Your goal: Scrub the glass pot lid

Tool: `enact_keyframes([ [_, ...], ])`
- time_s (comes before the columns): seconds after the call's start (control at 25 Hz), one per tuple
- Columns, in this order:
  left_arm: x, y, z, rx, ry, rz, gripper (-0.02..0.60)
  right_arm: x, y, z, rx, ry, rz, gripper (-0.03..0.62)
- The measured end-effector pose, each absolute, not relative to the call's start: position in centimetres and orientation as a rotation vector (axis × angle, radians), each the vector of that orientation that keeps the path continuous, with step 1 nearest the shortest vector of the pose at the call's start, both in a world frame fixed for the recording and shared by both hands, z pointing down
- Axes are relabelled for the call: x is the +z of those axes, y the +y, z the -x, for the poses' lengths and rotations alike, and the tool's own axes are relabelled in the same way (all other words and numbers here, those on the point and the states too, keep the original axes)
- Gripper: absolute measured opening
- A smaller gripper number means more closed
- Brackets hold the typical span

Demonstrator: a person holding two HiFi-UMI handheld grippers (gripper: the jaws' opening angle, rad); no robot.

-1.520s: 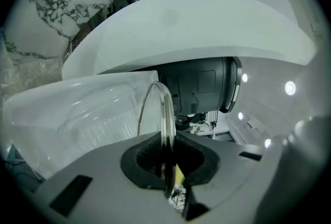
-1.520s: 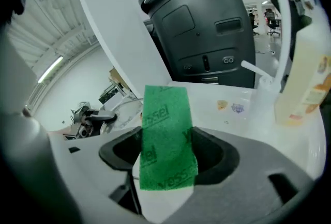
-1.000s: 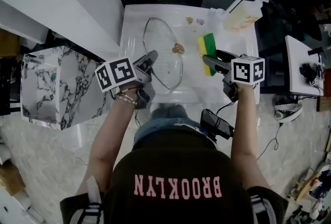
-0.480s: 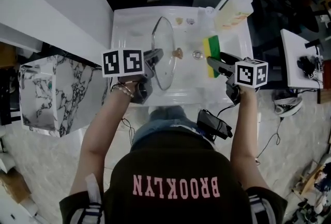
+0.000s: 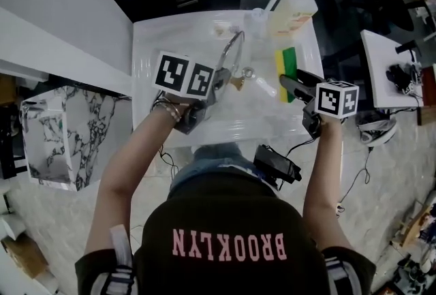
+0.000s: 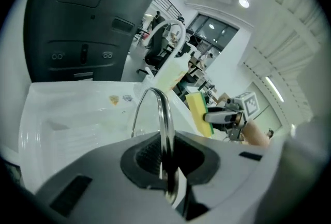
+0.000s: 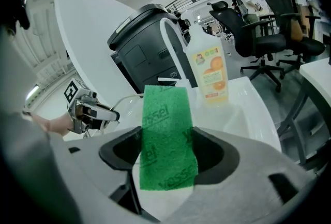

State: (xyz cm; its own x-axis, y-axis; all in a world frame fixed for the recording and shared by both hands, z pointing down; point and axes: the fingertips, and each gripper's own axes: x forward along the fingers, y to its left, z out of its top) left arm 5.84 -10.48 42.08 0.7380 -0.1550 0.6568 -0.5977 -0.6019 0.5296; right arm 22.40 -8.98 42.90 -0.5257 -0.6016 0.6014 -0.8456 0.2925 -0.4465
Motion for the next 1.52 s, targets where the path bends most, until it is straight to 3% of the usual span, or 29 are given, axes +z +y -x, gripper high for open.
enact_keyframes([
  [0.72,45.2,-5.1,-14.4,1.423,-0.031,-2.849,0.032,42.5,-7.9,-28.5,1.032,-2.19,-1.29,0.288],
  [1.08,51.0,-1.0,-12.9,1.812,0.366,-3.051,0.035,42.8,-7.9,-25.0,0.892,-2.158,-0.994,0.288],
  [1.52,56.0,-1.3,-8.0,2.135,0.513,-3.219,0.034,49.1,-2.7,-17.7,0.861,-1.937,-0.393,0.288],
])
